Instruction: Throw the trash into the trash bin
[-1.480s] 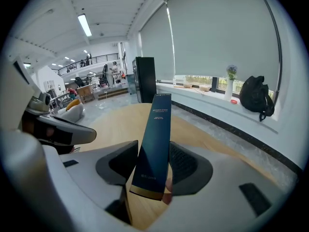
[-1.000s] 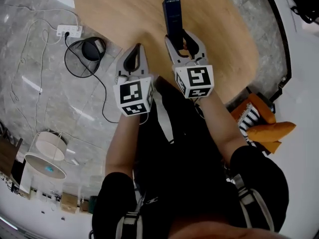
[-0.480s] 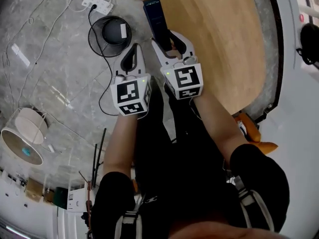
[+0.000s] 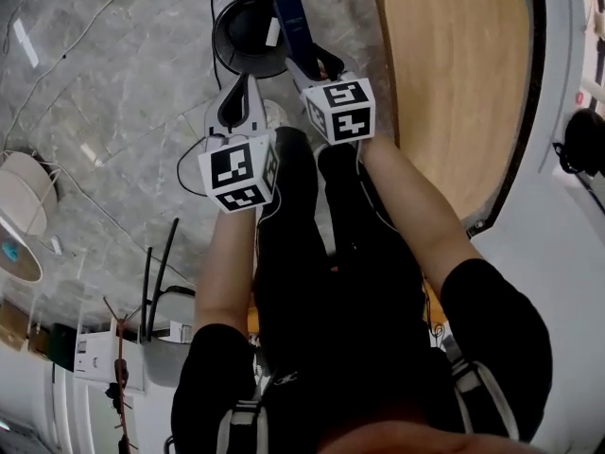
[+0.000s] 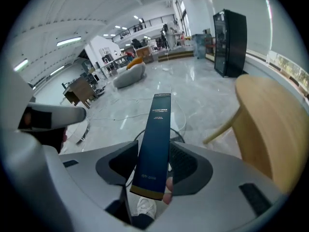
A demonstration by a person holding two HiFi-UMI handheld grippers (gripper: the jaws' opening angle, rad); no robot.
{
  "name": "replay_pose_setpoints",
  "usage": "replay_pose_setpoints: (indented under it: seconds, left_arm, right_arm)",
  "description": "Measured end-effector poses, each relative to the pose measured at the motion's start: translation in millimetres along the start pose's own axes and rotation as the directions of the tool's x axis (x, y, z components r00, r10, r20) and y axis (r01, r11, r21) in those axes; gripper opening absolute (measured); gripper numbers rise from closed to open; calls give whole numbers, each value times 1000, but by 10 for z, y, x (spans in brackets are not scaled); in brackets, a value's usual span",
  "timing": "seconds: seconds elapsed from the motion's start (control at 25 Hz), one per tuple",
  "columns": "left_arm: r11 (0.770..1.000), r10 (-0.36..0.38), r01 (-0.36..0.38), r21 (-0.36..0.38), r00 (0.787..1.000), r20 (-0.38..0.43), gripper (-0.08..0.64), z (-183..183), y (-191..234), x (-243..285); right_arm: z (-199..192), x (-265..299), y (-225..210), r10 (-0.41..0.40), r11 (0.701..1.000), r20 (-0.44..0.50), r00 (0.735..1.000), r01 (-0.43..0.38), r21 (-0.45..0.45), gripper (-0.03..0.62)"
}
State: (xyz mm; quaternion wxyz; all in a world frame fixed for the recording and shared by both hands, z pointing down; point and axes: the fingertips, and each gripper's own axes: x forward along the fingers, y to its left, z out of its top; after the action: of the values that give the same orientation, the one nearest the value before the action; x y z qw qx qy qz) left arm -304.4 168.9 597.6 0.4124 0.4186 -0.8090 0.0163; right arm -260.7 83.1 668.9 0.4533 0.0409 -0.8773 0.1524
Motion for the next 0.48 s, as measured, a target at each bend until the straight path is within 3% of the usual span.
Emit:
replay_pose_setpoints:
  seconds: [0.12, 0.28, 0.48]
  left_arm:
    - [1000, 11, -11, -8, 1000, -1, 12, -32, 222, -21]
    - [1000, 23, -23, -19, 1000, -15, 12, -113, 422, -74]
    - [999, 31, -33, -38, 999, -33, 12, -185, 546, -88]
  right_arm:
    - [-332, 434, 60, 19, 999, -147, 989, -13, 35, 198]
    - [-783, 844, 127, 20, 999, -320, 947, -8, 36, 198]
    - [-964, 1102, 194, 19, 999, -392, 920, 1, 49, 198]
